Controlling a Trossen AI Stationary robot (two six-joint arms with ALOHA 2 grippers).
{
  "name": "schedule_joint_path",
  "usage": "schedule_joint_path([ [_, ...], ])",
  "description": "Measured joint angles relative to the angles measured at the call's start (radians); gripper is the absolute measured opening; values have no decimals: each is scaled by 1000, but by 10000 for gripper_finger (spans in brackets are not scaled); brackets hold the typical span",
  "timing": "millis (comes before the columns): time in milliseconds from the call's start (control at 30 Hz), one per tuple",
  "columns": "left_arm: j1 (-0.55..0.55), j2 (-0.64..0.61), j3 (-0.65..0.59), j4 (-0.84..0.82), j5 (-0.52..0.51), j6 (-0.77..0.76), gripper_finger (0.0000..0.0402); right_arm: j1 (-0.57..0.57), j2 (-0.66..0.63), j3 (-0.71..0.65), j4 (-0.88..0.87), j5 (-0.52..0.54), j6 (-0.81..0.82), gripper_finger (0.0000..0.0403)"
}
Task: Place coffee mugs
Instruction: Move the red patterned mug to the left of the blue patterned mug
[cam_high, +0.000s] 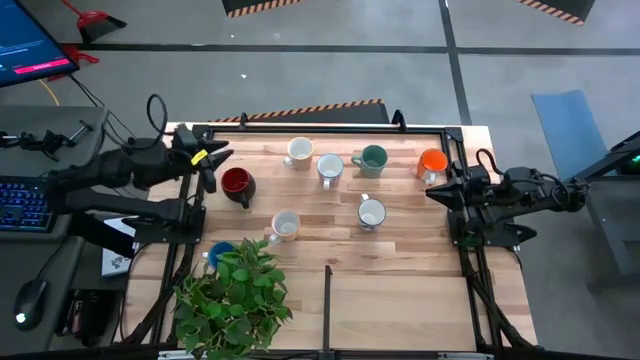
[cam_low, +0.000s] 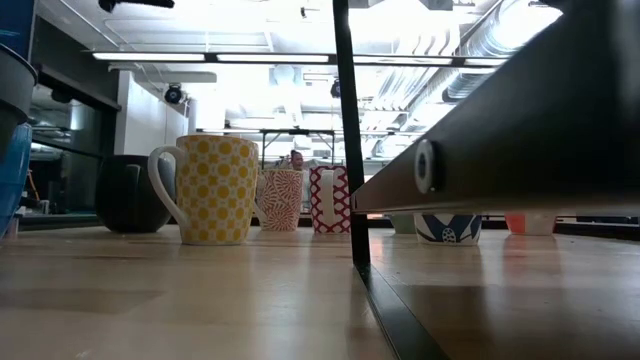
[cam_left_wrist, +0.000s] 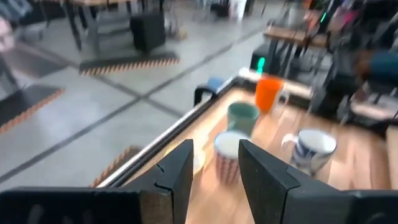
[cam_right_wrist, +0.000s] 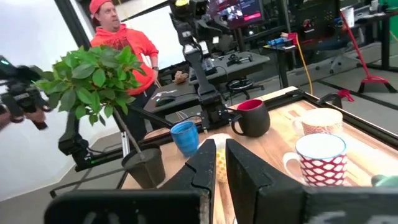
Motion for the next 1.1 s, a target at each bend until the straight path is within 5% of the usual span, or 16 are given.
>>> schedule_joint_path([
  [233,34,234,231,-358,37,-85,132,0,0,0,-17,0,7,23],
  [667,196,596,402,-338,266,96,145,0,0,0,-51,-9,98,23],
  [1100,209,978,694,-328,395,291,145,0,0,0,-103,-11,97,23],
])
